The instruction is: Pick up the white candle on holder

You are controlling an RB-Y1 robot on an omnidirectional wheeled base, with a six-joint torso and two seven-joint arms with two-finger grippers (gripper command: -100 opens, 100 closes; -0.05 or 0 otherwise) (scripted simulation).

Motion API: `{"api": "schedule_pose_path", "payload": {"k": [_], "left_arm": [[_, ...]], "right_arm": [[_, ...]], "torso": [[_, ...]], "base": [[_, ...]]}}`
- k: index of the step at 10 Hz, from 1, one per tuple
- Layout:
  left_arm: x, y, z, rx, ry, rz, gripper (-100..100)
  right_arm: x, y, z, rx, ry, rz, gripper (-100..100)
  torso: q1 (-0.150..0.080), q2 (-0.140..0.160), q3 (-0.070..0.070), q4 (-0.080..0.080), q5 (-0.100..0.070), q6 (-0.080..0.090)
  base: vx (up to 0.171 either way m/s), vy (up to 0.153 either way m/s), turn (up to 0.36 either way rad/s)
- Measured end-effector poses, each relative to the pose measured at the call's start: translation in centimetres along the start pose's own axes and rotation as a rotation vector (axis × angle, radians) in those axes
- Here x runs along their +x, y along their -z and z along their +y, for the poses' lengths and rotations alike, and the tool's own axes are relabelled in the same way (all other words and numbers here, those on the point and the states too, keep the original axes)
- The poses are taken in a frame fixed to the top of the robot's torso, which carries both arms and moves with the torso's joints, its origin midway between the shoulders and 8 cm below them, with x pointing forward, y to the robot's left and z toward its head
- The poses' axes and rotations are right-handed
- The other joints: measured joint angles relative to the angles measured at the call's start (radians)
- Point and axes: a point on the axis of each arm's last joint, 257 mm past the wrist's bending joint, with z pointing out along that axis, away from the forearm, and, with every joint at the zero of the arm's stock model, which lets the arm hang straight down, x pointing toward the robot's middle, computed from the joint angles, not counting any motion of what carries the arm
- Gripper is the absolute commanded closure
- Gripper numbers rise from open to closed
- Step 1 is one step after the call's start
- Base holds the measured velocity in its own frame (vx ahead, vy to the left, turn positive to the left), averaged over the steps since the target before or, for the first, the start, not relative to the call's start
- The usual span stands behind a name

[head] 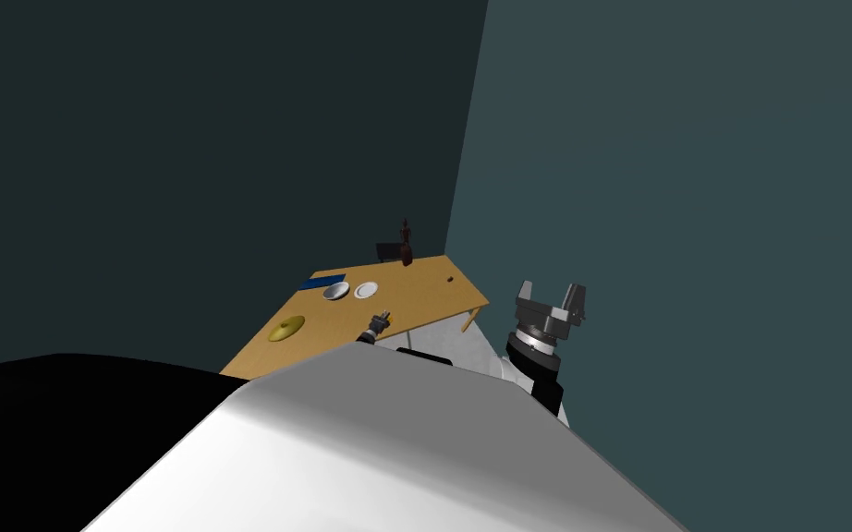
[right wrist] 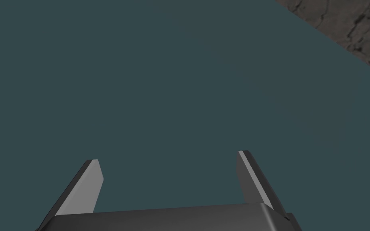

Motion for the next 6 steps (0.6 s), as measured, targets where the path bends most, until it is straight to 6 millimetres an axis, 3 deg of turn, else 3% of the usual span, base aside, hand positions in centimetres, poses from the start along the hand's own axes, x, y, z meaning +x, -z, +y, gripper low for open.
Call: {"api": "schedule_pose_path", "payload": {"k": [3, 5, 6], "left_arm": [[-0.4, -2.8, 0.1, -0.027, 0.006, 0.014, 100], [-1.1, -4.6, -0.2, -0.036, 0.009, 0.016, 100], [-1.1, -4.8, -0.3, -0.037, 0.008, 0.018, 0]], "right_arm": [[0.0, 0.0, 0.0, 0.0, 0.0, 0.0, 0], [0.0, 0.0, 0.0, 0.0, 0.0, 0.0, 0], [0.0, 0.0, 0.0, 0.0, 0.0, 0.0, 0]], "torso": [[0.002, 0.0, 0.0, -0.001, 0.001, -0.001], [0.0, -0.003, -0.002, -0.001, 0.001, 0.0], [-0.001, -0.006, -0.004, -0.002, 0.0, -0.002]], "base": [[-0.154, 0.054, -0.098], [-0.095, 0.011, -0.056], [-0.011, 0.001, 0.004]]}}
